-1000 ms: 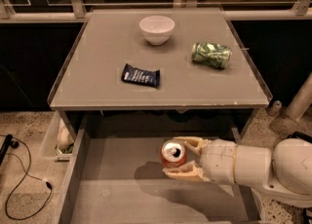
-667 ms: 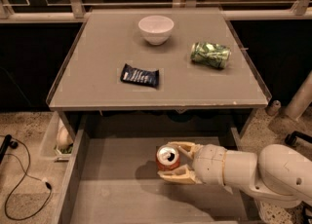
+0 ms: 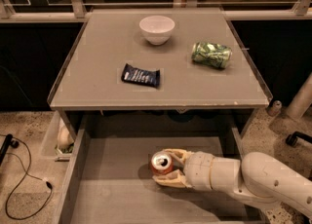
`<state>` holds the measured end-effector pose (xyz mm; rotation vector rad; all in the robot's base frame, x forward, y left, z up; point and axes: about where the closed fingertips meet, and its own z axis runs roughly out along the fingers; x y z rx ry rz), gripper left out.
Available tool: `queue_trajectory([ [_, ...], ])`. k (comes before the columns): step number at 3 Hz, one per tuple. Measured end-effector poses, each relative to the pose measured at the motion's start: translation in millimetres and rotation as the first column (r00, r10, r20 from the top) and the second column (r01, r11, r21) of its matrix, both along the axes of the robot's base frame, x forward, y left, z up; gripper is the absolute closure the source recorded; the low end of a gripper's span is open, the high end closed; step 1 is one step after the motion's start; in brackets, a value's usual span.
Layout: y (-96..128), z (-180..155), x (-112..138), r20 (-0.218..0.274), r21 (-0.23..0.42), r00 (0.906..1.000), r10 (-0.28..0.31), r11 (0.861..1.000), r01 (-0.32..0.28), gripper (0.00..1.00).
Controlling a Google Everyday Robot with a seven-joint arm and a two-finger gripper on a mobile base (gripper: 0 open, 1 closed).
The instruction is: Place coke can into top drawer
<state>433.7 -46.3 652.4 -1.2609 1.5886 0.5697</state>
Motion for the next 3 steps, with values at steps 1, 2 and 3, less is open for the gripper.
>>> queue_trajectory([
  [1, 2.0, -16.1, 4.9, -0.013, -0.009, 0.9998, -0.012, 1.0, 0.012, 1.0],
  [2, 2.0, -16.0, 4.9, -0.013, -0.009, 0.9998, -0.012, 1.0, 0.012, 0.81],
  [3, 2.0, -16.0, 4.9, -0.013, -0.009, 0.9998, -0.012, 1.0, 0.012, 0.58],
])
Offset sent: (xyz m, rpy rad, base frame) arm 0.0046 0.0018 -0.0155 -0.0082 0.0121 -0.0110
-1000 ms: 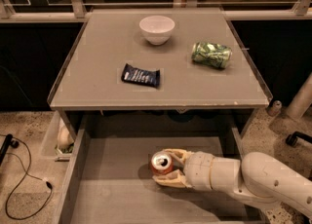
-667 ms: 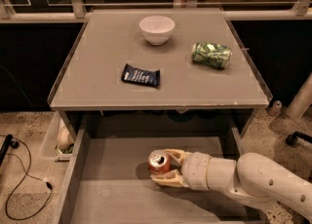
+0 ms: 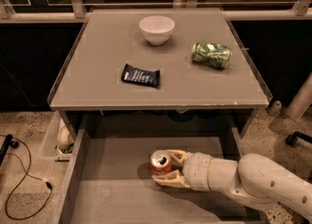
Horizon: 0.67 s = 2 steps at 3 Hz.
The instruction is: Place coke can into top drawer
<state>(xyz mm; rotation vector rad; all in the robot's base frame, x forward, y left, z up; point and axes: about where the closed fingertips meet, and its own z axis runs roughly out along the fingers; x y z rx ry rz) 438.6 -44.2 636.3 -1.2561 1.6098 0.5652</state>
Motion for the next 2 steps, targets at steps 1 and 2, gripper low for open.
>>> queue_trajectory([
  [1, 0.0, 0.0, 0.0, 0.0, 0.0, 1.0, 0.0, 1.0, 0.0, 0.35],
  [2, 0.1, 0.0, 0.0, 0.0, 0.0, 1.0, 0.0, 1.0, 0.0, 0.12],
])
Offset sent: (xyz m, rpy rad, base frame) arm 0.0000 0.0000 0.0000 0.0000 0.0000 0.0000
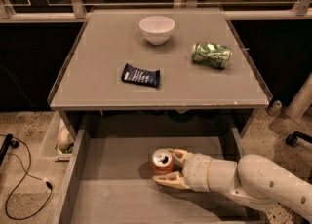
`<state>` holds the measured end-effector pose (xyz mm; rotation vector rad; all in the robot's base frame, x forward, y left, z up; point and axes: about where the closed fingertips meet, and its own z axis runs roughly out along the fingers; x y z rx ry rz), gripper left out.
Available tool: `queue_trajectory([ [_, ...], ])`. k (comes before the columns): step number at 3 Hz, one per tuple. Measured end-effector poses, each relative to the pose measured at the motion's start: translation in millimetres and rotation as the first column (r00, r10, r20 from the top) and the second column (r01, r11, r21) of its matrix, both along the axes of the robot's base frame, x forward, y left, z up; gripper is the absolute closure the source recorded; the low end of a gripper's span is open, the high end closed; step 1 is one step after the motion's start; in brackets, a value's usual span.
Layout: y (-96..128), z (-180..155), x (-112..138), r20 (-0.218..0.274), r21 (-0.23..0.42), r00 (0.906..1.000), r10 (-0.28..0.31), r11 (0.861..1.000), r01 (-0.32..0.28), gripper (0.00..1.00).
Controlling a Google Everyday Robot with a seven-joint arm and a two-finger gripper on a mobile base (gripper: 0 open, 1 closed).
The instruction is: Place coke can into top drawer
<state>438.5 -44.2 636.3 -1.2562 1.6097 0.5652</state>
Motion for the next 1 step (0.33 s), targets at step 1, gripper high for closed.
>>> queue_trajectory([
  [1, 0.0, 0.0, 0.0, 0.0, 0.0, 1.0, 0.0, 1.0, 0.0, 0.0],
])
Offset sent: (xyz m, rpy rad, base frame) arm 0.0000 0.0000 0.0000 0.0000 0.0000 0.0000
